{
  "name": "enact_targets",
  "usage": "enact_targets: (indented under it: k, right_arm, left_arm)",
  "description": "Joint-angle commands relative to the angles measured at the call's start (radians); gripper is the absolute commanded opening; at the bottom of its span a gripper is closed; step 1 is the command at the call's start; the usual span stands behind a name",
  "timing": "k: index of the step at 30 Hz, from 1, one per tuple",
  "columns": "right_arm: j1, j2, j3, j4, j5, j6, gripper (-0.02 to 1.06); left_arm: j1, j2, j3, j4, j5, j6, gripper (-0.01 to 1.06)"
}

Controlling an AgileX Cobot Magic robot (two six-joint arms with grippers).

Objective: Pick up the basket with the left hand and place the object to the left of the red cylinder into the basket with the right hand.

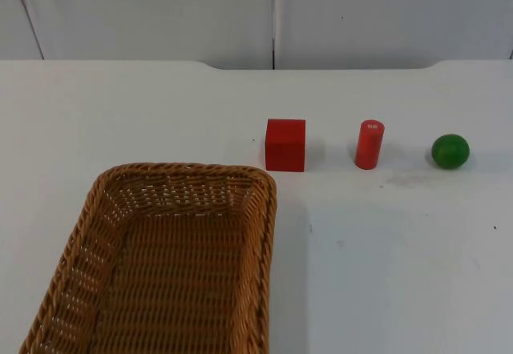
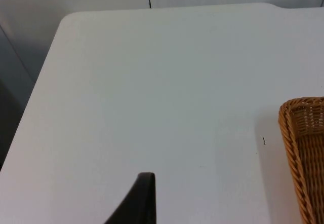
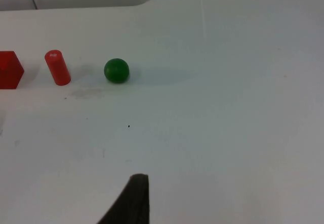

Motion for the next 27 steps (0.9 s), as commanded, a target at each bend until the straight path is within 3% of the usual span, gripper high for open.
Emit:
enact_targets:
  k: [1, 5, 27]
  right_arm:
    - [-0.006, -0.003, 0.008, 0.001, -0.012, -0.006, 1.05]
    - [-0.006, -0.003, 0.008, 0.001, -0.012, -0.006, 1.05]
    - [-0.006, -0.003, 0.006, -0.007, -0.018, -0.035, 1.05]
  left_arm:
    - [-0.007, 0.016, -0.007, 0.006, -0.055, 0.002, 1.05]
    - [-0.007, 0.033, -0.007, -0.003, -0.094, 0.002, 1.05]
    - [-0.007, 0.163, -0.007, -0.081, -0.122, 0.002, 1.05]
